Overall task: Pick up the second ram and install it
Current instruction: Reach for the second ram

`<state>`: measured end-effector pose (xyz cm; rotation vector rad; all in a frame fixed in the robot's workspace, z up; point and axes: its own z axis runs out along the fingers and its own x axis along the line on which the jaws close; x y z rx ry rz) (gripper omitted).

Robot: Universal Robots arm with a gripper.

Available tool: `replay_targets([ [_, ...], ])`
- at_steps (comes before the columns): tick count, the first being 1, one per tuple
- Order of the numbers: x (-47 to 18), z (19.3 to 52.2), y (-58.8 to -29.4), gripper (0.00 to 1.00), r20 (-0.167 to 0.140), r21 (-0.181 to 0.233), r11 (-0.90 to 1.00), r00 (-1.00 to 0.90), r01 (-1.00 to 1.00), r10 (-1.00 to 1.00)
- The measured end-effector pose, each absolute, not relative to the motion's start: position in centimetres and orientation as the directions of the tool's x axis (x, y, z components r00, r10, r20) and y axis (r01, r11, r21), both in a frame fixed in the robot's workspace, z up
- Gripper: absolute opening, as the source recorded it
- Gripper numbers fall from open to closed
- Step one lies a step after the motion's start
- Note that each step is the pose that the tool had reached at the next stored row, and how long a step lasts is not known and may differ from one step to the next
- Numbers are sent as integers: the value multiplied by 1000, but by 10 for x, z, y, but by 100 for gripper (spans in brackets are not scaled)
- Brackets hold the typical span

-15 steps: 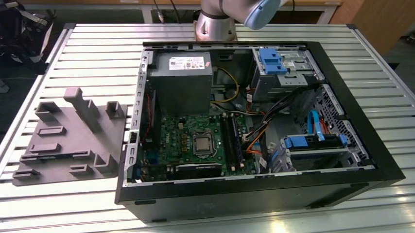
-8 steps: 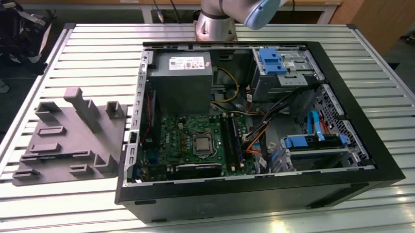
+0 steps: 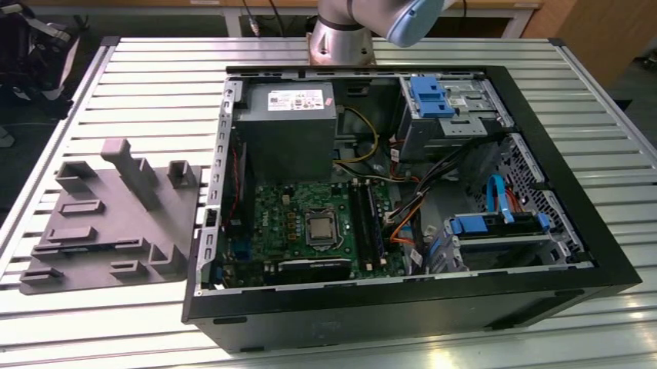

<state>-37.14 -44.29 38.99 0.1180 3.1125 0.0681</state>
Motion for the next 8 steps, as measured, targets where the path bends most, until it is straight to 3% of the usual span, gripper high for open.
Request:
replay_targets([
  [8, -374, 389, -445, 11, -24, 45, 996, -997, 75, 76],
])
